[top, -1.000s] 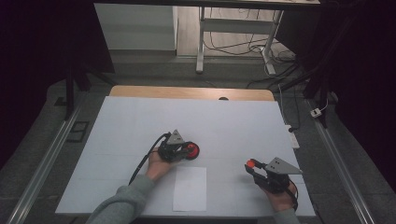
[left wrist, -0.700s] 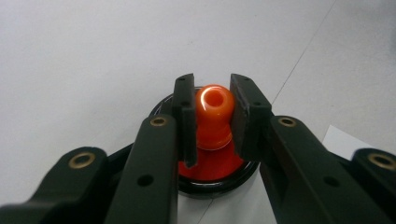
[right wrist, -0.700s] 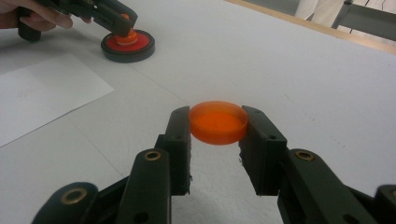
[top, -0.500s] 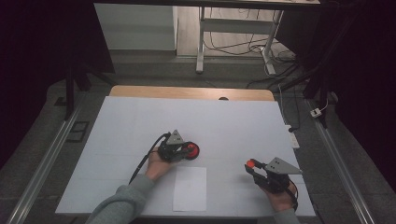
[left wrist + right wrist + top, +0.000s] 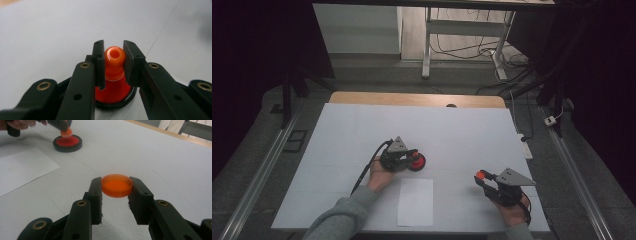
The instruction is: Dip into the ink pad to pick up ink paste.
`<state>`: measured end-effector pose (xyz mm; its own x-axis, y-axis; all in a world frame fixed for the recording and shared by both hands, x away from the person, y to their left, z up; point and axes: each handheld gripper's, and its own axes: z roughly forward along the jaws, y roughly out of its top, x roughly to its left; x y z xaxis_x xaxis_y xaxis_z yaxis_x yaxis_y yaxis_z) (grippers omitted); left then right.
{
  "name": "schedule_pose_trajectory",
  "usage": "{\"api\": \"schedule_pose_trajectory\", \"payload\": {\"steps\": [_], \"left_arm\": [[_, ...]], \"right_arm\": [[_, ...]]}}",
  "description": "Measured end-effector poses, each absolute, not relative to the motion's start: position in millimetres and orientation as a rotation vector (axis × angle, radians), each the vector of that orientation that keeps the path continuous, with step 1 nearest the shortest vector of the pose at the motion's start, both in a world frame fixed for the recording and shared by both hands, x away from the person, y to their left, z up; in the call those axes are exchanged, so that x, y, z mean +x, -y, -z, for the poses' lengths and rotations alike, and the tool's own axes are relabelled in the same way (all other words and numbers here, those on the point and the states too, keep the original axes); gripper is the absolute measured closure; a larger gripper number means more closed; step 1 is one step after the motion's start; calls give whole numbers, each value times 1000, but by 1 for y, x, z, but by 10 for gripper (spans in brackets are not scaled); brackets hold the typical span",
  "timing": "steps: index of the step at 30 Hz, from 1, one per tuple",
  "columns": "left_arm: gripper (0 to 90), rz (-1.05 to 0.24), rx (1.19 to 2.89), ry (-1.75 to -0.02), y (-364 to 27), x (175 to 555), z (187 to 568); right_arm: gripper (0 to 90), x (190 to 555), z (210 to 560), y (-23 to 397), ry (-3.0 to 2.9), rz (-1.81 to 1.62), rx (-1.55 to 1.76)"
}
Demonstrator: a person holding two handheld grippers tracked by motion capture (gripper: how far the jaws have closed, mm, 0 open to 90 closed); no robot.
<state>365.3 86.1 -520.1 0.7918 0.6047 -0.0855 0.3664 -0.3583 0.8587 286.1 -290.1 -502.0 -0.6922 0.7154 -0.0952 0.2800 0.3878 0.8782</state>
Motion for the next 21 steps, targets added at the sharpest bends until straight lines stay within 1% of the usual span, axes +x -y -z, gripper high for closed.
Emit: {"api": "schedule_pose_trajectory", "payload": {"steps": [5, 21], "left_arm": [[727, -280, 1958, -699, -88, 361, 506], [727, -205, 1927, -672, -99, 360, 493]], "right_arm": [[641, 286, 502, 290, -2186, -1253, 857], [641, 286, 501, 291, -2183, -1253, 854]]}}
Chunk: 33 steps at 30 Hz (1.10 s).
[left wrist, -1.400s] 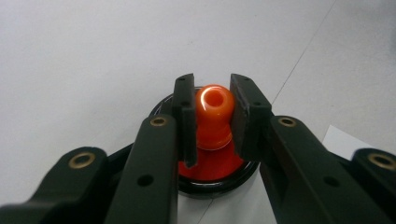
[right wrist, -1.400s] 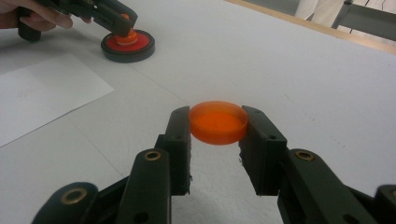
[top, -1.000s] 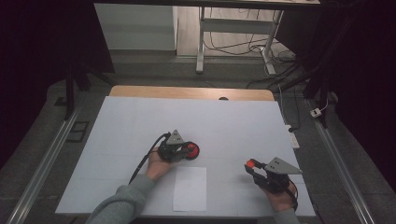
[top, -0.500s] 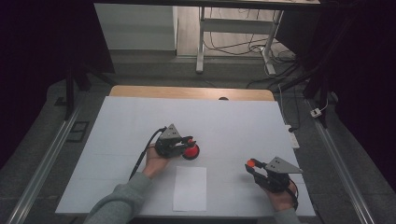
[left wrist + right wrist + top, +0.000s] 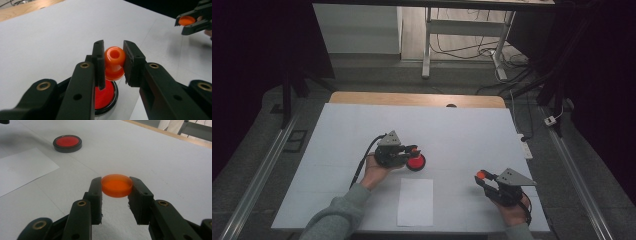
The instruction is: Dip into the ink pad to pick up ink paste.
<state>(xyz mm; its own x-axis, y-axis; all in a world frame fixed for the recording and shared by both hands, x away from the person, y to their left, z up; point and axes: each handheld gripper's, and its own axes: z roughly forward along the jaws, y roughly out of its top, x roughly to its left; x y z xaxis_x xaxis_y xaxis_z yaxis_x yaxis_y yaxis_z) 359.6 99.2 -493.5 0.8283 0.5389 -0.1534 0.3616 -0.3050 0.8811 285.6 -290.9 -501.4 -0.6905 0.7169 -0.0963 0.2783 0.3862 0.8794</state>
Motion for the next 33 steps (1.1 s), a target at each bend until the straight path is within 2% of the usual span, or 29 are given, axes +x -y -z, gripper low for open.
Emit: {"api": "schedule_pose_trajectory", "payload": {"steps": [16, 33], "left_arm": [[726, -166, 1920, -626, -109, 351, 481], [725, -143, 1963, -524, -103, 330, 469]], "right_arm": [[640, 286, 502, 290, -2184, -1250, 856], [640, 285, 502, 290, -2184, -1249, 858]]}}
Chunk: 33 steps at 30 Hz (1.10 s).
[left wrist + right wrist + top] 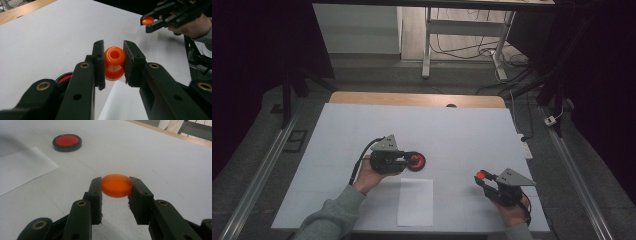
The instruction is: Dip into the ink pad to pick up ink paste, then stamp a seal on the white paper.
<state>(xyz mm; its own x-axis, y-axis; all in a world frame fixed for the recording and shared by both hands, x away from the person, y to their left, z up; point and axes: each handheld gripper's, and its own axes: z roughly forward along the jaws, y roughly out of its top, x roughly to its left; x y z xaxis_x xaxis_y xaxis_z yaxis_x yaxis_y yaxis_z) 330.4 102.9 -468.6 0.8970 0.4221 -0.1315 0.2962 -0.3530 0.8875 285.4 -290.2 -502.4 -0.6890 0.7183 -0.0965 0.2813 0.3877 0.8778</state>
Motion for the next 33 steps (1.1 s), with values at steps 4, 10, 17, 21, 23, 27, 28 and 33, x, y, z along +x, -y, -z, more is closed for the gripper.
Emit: {"api": "schedule_pose_trajectory", "payload": {"steps": [4, 10, 17, 21, 23, 27, 28, 33], "left_arm": [[725, -136, 1958, -522, -104, 329, 467], [725, -115, 1956, -527, -105, 330, 469], [725, -98, 1955, -510, -103, 326, 467], [724, -85, 1960, -500, -101, 324, 468], [725, -79, 1961, -500, -100, 323, 468], [725, -70, 1964, -502, -100, 321, 469], [725, -71, 1967, -500, -100, 321, 469], [724, -68, 1974, -499, -100, 319, 470]], "right_arm": [[641, 285, 502, 290, -2185, -1249, 856], [641, 286, 503, 290, -2183, -1249, 858], [640, 285, 503, 290, -2183, -1248, 859], [640, 285, 502, 290, -2182, -1249, 858], [640, 285, 502, 291, -2181, -1251, 859], [640, 285, 502, 291, -2182, -1251, 858], [640, 285, 502, 290, -2182, -1249, 858], [640, 285, 502, 291, -2179, -1253, 858]]}}
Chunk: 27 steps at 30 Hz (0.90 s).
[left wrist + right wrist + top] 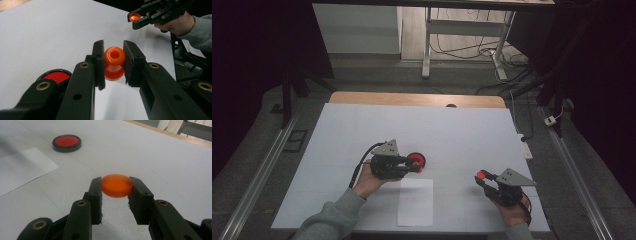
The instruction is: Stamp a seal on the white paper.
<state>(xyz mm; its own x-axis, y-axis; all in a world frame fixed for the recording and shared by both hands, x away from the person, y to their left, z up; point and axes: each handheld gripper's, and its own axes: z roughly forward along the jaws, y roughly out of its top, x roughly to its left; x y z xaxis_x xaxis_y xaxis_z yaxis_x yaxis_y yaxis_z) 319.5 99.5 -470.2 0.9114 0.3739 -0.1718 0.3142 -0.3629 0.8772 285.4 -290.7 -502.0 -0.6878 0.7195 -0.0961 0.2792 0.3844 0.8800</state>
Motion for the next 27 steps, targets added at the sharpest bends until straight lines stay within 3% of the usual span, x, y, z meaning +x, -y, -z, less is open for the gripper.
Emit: {"api": "schedule_pose_trajectory", "payload": {"steps": [27], "left_arm": [[724, -32, 2012, -482, -98, 303, 478]], "right_arm": [[640, 285, 502, 291, -2182, -1247, 858]]}}
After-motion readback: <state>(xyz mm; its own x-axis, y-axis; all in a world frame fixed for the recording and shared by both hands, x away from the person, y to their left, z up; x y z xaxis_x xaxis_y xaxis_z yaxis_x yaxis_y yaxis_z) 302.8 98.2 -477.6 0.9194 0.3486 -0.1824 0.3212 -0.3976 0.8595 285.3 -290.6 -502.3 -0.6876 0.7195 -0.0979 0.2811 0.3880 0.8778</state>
